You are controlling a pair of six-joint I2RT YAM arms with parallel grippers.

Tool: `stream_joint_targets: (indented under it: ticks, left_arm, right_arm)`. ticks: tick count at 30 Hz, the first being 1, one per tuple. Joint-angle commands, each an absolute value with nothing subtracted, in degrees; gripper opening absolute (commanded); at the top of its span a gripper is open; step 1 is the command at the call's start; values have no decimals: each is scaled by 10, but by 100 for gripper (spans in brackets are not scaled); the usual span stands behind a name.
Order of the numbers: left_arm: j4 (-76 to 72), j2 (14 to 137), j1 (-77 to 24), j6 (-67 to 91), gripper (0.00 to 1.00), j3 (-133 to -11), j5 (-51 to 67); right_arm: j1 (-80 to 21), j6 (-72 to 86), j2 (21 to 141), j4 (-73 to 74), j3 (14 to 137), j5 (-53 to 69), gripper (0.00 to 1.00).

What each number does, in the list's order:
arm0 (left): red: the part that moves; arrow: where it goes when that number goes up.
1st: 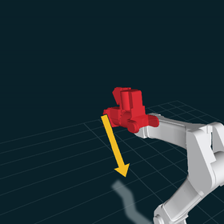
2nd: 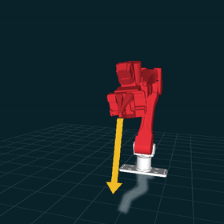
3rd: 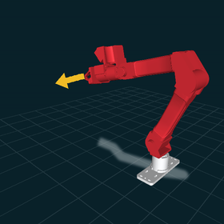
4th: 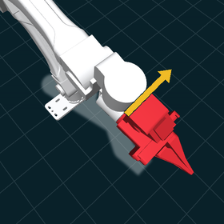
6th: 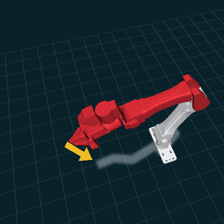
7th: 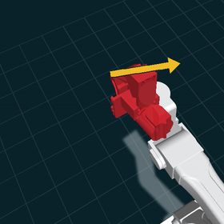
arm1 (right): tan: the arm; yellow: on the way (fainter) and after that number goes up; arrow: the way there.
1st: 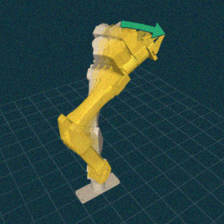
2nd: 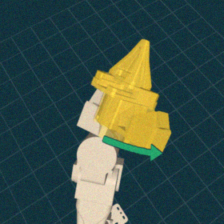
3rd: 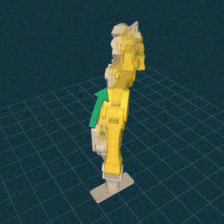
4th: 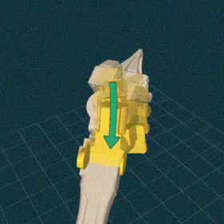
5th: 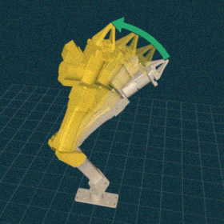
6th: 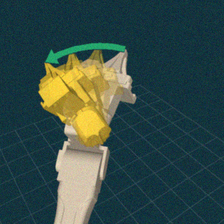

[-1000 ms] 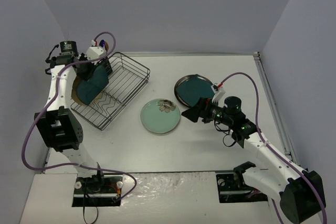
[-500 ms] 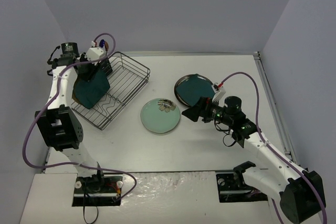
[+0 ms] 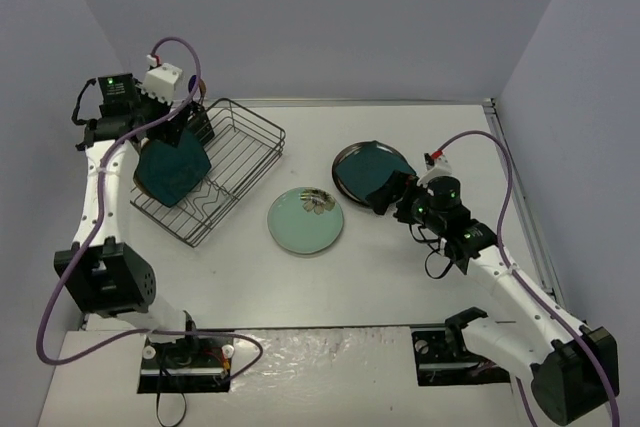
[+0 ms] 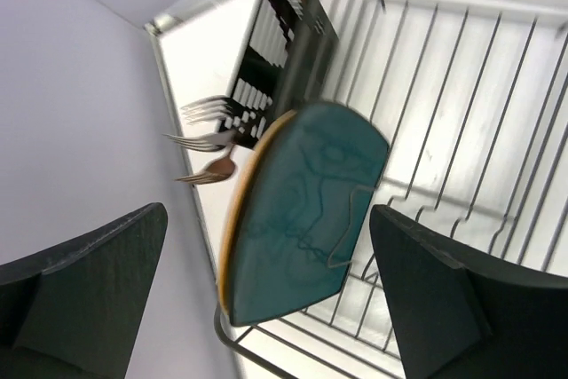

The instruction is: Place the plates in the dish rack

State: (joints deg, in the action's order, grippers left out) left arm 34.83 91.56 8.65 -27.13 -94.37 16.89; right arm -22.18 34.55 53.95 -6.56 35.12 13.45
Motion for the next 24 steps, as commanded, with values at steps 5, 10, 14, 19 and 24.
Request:
stream_joint_targets:
  ticks: [5,10,14,19,24]
  left_arm:
    - [212,718,32,-124,97,-863,119]
    - [189,629,-23,-43,97,-771,95]
    - [178,567,-29,51,97,-696,114]
    - [165,507,-34,125,97,-586,150]
    - [135,447,-36,127,97,-486,160]
  right_arm:
    - [-174,367,651,-68,415,-40,95]
    - [-124,340,695,-108,427,-9,92]
    - [-75,317,723,-169,426,62,82]
    - [-51,284,798,-229,441,88,78]
    - [-28,276,877,-277,455,105,76]
